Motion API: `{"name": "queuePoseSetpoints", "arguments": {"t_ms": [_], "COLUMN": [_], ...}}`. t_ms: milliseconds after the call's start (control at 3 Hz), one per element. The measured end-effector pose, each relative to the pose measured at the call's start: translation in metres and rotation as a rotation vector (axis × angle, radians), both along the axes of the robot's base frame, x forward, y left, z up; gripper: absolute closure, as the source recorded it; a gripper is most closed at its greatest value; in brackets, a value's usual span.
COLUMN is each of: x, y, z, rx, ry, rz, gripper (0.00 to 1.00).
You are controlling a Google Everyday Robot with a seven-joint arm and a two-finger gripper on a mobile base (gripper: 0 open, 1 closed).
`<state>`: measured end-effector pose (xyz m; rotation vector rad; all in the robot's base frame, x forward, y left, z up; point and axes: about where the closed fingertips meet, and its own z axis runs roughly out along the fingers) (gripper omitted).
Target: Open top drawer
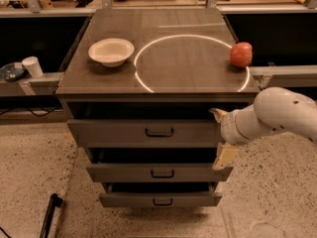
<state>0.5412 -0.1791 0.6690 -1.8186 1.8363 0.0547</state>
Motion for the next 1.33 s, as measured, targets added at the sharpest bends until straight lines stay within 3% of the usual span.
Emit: {"name": "queuePoseSetpoints", "arguments": {"t_ms": [333, 667, 1000, 1333], "x": [0.0110, 0.0135, 0.0137, 0.0137], "y": [0.0004, -0.0077, -0.0090, -0.0090], "z": [-0.0055, -0.0133, -0.0144, -0.0144], "rx": [-0.053, -0.128, -0.139, -0.139], "ry": [0.036, 0.072, 0.077, 0.077], "rz": [0.094, 0.131, 0.136, 0.136], "gripper": [0.00, 0.00, 0.00, 0.26]}}
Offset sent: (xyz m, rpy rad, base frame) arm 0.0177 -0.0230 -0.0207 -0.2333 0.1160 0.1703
